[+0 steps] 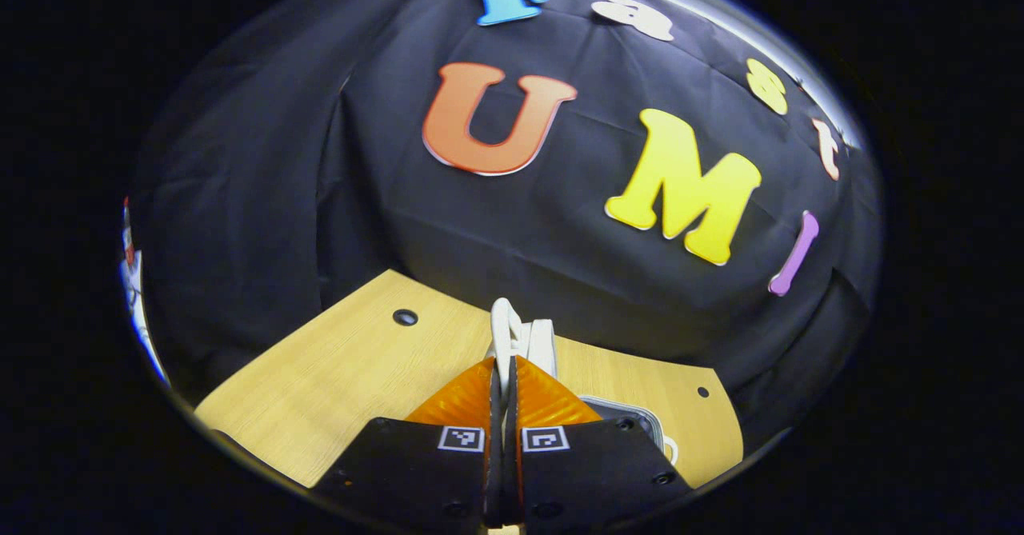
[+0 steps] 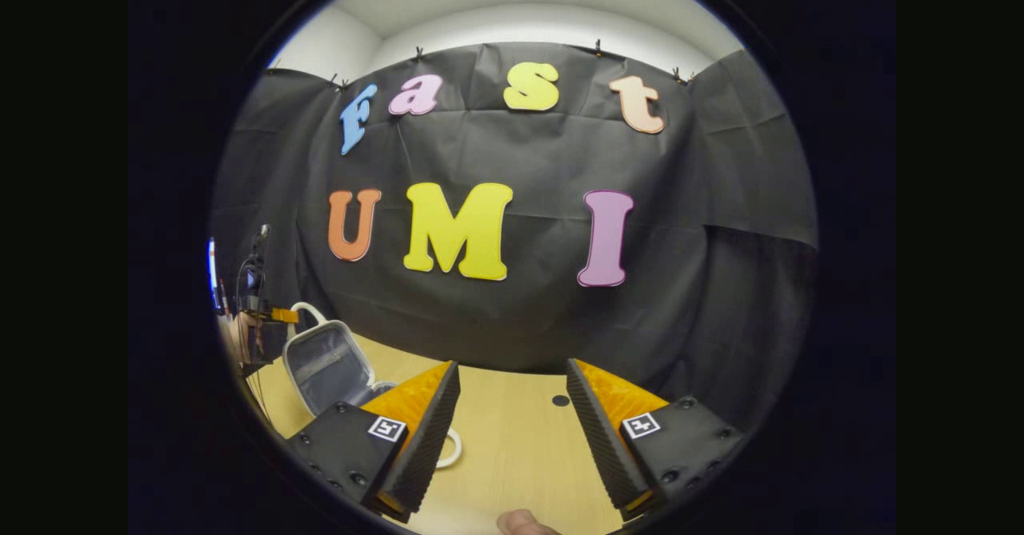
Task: First open the suitcase, pack the skin care products into it, and then close the suitcase.
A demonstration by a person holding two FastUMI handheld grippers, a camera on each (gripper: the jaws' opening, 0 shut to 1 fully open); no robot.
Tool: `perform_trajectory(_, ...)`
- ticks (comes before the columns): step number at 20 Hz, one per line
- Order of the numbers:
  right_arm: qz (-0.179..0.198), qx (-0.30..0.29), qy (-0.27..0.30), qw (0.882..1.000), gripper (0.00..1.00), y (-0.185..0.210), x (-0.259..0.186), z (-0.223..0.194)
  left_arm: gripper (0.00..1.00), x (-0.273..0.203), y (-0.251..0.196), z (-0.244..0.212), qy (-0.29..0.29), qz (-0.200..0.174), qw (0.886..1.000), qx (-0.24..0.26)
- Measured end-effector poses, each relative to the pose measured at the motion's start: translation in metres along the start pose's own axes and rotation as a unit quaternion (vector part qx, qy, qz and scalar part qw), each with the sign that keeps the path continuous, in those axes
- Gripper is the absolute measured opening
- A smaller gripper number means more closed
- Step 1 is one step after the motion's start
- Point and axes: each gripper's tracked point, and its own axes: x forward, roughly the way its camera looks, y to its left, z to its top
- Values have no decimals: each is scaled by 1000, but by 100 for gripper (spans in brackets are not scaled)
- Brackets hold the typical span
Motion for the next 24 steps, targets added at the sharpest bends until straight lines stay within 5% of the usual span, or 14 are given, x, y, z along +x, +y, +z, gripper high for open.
perform_trajectory(8, 23, 7, 5, 1000, 77, -41, -1, -16, 4, -19, -122, -22, -42, 24, 989, 141)
perform_trajectory(12, 26, -4, 8, 1000, 79, -63, -4, -23, 3, -22, -181, -55, -52, 19, 985, 164)
perform_trajectory(24, -20, -18, 45, 999, 79, -158, -12, -64, 4, 14, -289, -214, 63, -15, 971, 229)
